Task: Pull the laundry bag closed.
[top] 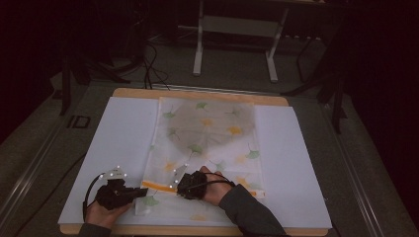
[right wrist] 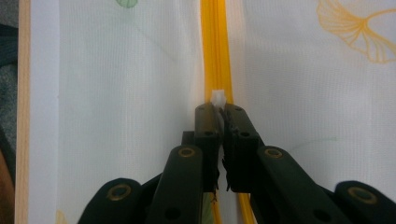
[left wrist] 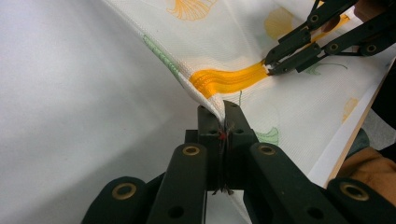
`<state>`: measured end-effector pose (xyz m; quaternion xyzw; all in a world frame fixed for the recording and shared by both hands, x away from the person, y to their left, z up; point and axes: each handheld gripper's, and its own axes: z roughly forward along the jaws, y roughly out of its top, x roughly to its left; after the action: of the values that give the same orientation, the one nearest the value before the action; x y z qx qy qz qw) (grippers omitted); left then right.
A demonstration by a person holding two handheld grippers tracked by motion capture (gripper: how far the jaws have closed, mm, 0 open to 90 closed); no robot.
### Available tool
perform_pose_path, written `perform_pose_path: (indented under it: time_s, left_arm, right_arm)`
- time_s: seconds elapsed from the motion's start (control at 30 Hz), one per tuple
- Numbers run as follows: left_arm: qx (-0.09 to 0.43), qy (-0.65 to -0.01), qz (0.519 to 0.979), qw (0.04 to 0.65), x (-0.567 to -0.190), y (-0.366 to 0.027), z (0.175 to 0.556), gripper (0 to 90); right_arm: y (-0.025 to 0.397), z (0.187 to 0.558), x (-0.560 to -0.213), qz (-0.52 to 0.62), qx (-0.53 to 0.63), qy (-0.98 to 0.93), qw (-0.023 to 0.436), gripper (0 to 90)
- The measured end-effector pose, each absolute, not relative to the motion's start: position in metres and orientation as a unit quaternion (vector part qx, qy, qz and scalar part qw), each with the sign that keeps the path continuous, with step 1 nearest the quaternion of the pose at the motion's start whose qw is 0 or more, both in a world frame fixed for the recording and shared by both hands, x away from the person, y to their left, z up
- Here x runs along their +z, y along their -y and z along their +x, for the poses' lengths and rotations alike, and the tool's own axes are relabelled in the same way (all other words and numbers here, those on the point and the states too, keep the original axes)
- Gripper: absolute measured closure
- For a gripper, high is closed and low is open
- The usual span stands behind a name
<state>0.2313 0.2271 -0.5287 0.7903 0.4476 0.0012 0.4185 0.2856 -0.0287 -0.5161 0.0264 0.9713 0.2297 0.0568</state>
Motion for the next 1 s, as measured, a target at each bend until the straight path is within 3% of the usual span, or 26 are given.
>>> perform_pose_path:
  time_s: [1.0]
  left_arm:
    - [0.005, -0.450, 0.788, 0.420, -0.527, -0.229, 0.231, 88.4]
  right_arm:
    - [0.048, 0.285, -0.512, 0.023, 0.199, -0.978, 0.064, 85.9]
